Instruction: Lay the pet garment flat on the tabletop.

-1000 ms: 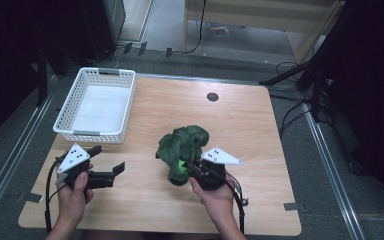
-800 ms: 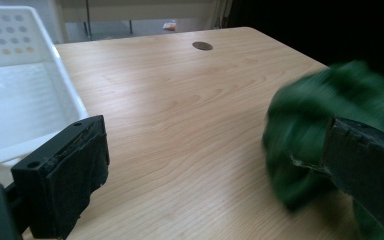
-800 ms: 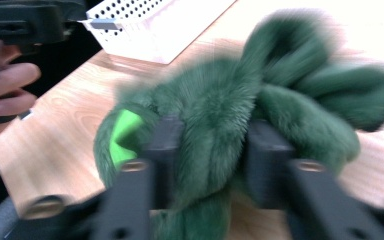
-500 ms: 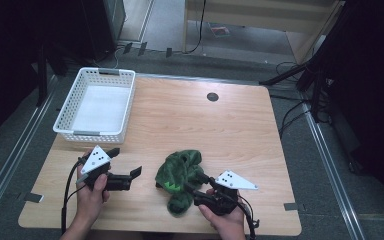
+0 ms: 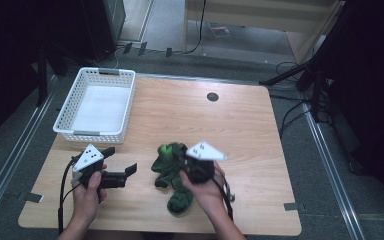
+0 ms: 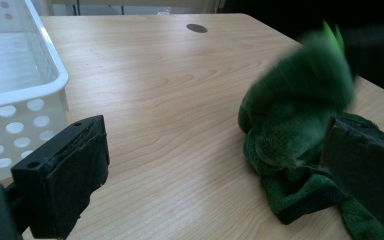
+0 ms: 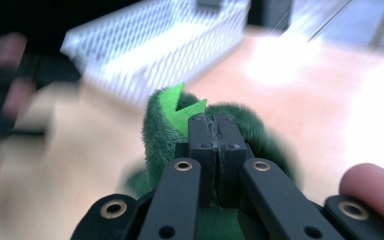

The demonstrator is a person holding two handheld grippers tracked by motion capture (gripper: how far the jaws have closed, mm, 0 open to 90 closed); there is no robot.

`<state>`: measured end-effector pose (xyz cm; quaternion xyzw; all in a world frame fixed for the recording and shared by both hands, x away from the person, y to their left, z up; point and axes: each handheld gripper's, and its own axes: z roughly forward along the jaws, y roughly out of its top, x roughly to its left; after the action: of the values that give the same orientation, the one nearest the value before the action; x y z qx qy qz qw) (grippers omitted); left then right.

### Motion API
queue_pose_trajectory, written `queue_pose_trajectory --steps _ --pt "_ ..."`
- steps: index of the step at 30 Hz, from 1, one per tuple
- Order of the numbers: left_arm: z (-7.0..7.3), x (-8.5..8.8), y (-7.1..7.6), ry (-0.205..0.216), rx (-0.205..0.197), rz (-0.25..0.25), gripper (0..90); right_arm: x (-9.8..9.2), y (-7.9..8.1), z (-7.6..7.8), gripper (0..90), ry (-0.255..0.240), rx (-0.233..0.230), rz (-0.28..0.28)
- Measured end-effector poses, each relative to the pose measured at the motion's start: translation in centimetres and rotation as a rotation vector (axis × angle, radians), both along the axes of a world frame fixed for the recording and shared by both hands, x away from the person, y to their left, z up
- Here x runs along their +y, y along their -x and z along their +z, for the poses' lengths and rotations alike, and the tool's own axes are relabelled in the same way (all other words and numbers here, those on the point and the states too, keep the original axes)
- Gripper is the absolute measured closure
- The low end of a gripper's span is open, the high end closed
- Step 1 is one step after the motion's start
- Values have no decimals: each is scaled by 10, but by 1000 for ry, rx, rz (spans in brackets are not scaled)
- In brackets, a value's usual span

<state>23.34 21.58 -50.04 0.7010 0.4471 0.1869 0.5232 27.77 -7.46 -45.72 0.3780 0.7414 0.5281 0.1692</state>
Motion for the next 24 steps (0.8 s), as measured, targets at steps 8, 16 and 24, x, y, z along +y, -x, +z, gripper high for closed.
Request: queue_pose_trajectory --steps 8,16,24 --pt "-10 -2 -5 -25 64 10 0 -15 -64 20 540 -21 25 -59" --pt "-22 -22 -11 -40 150 -18 0 -49 -34 -40 475 53 198 26" --pt "-35 -39 -18 -74 226 -7 25 -58 7 -78 589 46 335 8"
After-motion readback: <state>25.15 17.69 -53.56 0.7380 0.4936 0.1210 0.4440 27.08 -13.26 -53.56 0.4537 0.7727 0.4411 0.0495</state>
